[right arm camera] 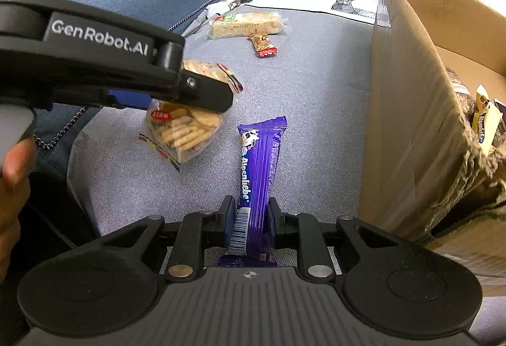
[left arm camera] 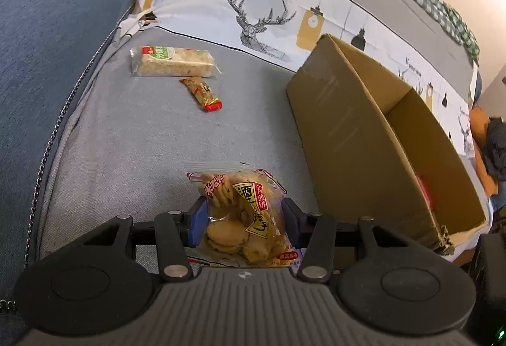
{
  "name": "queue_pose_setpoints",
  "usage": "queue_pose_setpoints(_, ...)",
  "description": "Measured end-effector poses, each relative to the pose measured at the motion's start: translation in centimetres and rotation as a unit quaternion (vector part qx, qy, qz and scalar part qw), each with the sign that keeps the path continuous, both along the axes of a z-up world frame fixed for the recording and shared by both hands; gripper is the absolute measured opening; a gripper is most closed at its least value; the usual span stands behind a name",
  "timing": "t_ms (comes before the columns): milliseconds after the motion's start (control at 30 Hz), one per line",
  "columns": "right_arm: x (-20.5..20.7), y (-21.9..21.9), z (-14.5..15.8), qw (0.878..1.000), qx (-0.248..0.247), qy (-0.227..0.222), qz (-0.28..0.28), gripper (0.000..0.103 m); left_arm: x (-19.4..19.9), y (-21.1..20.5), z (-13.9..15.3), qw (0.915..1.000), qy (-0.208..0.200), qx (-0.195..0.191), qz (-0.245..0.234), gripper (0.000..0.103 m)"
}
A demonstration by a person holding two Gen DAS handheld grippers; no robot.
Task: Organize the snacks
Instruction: 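Lift the purple chocolate bar with the right tool while the left tool lifts the cracker bag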
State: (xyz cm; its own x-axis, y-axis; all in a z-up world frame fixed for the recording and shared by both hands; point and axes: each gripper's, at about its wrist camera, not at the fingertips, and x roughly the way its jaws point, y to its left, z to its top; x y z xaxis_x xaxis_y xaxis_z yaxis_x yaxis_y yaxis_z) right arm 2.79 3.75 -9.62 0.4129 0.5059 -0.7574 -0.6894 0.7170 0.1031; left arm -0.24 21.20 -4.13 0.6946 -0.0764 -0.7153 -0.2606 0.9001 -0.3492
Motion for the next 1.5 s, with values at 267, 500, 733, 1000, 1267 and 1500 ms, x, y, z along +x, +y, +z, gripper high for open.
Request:
queue_pose_setpoints(267, 0.1, 0.1, 0.1, 1.000, -0.002, -0.003, 0.002, 0.022, -0.5, 0.7, 0.2, 0.9996, -0.011, -0.021, 0.015, 0.054)
queue_pose_setpoints(500, 0.1, 0.0, 0.1, 1.000, -0.003, -0.004, 0.002, 0.022, -0.4, 0.5, 0.3, 0.9998, -0.009, -0.013, 0.013, 0.054)
queue_pose_setpoints(733, -0.3, -0.3, 1.2, 1.000, 0.017, -0.017, -0.004, 0.022, -0.7, 0.4, 0.4, 0.9998, -0.013, -0.005, 0.017, 0.054)
queue_pose_setpoints(1000, -1.0, -1.0, 4.4, 0.997, 0.061, -0.056, 0.001, 0.021, -1.7, 0.7, 1.1, 0.9982, -0.042, -0.004, 0.044, 0.054)
queue_pose_setpoints(1267, -0.9, -2.4, 7.6, 0.992, 0.110, -0.064, 0.008, 0.022, -3.0, 1.9, 2.1, 0.9932, -0.082, -0.028, 0.078, 0.054)
queue_pose_setpoints(1500, -0.4, -3.0, 9.2, 0.987, 0.150, -0.061, 0.012, 0.022, -2.8, 2.4, 2.0, 0.9918, -0.077, -0.029, 0.098, 0.054)
